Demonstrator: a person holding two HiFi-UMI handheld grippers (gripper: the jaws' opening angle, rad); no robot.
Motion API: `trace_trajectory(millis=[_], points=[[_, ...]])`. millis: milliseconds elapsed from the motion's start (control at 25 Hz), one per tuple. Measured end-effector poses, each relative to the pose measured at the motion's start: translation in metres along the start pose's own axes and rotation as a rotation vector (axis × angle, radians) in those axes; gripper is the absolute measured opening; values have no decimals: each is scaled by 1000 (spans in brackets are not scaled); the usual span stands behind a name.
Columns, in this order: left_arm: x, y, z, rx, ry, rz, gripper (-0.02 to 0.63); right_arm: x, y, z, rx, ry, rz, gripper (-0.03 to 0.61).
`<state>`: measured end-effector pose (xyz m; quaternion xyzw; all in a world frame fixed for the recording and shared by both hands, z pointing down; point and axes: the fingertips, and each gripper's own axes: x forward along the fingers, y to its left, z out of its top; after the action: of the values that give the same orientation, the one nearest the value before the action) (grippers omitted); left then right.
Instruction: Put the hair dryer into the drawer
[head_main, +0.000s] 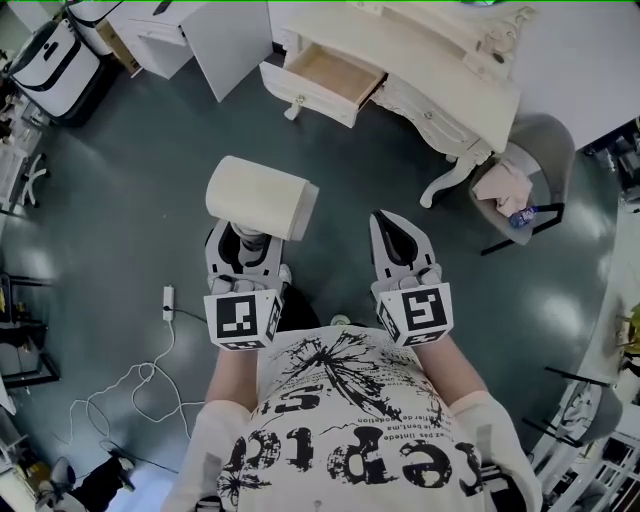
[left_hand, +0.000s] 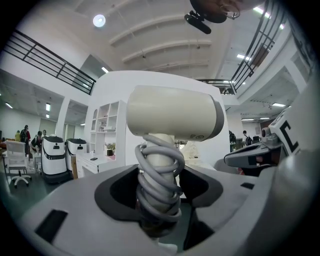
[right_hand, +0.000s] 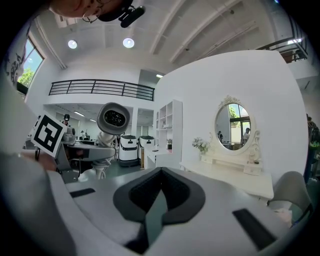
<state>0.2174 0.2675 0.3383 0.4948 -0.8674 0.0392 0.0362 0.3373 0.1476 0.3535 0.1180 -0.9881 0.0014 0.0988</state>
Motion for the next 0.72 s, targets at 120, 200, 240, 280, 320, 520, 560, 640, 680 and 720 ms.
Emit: trace_trajectory(millis=[120,200,240,280,320,520,560,640,680,720], points=[[24,33,1,2,-2,-12,255,38,7,6,6,3,-12,17],[40,59,3,5,-6,-24,255,65,12,12,12,3,-25,17],[48,72,5,8,-7,-31,255,79,15,15,14,2,-33,17],[56,85,6,11,-8,-37,255,92,17,20,15,0,-42,17],[64,98,8,14,-9,-43,255,106,20,24,17,-3,-52,17],[97,159,13,18,-7,-76,255,164,37,41,35,-8,-94,17],[102,168,13,20,-5,-81,255,173,39,43,37,-10,-102,17],[112,185,13,21,-3,-85,255,191,44,46,35,-8,-114,17],[117,192,13,17,-2,-87,255,199,46,47,33,-5,-116,17],[122,197,12,10,-1,-88,255,207,48,47,31,-1,-114,17]])
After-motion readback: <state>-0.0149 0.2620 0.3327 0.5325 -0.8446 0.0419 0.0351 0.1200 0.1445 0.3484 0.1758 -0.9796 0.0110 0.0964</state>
